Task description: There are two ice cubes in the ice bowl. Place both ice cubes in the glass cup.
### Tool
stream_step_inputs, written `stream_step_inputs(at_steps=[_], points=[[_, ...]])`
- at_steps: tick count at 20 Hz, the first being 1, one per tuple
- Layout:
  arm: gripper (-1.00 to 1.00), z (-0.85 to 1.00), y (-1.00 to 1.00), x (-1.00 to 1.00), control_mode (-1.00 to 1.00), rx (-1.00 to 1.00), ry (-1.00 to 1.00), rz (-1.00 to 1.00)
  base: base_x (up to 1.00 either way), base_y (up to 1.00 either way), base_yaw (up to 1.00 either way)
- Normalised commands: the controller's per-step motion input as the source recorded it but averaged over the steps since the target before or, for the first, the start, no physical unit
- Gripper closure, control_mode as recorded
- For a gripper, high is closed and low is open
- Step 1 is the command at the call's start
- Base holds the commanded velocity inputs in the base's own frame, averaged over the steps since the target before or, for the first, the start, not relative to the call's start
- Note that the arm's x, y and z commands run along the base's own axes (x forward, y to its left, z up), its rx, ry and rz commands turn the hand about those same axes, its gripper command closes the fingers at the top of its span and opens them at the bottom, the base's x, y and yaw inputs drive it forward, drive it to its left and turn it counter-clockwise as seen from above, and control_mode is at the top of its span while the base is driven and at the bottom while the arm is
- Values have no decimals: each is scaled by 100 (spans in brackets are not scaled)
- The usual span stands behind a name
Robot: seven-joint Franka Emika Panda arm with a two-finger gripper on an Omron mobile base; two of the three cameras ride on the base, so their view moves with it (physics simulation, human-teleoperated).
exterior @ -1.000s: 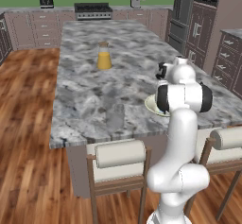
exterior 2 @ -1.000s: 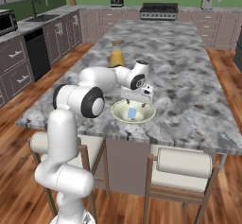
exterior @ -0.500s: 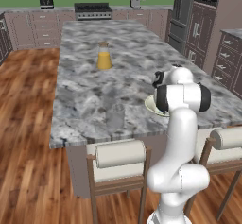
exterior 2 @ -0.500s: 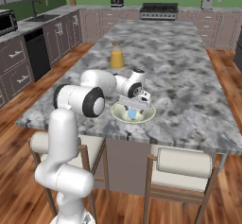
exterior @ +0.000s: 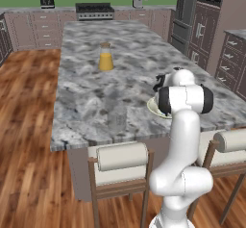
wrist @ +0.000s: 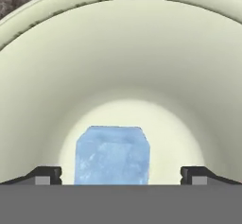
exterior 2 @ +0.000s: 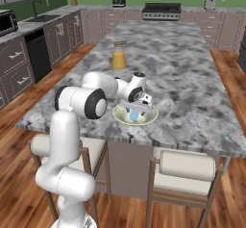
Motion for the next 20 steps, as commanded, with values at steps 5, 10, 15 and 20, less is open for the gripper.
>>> stream_step_inputs(at_steps=[5,10,15,20], points=[[-100,-20,22,-1,-100,0,0,0,0,0,0],[-100,-22,2,0,-100,0,0,0,0,0,0],[100,5,0,-1,-100,0,-1,0,0,0,0],[100,86,13,-32,-100,1,-6,-3,0,0,0]])
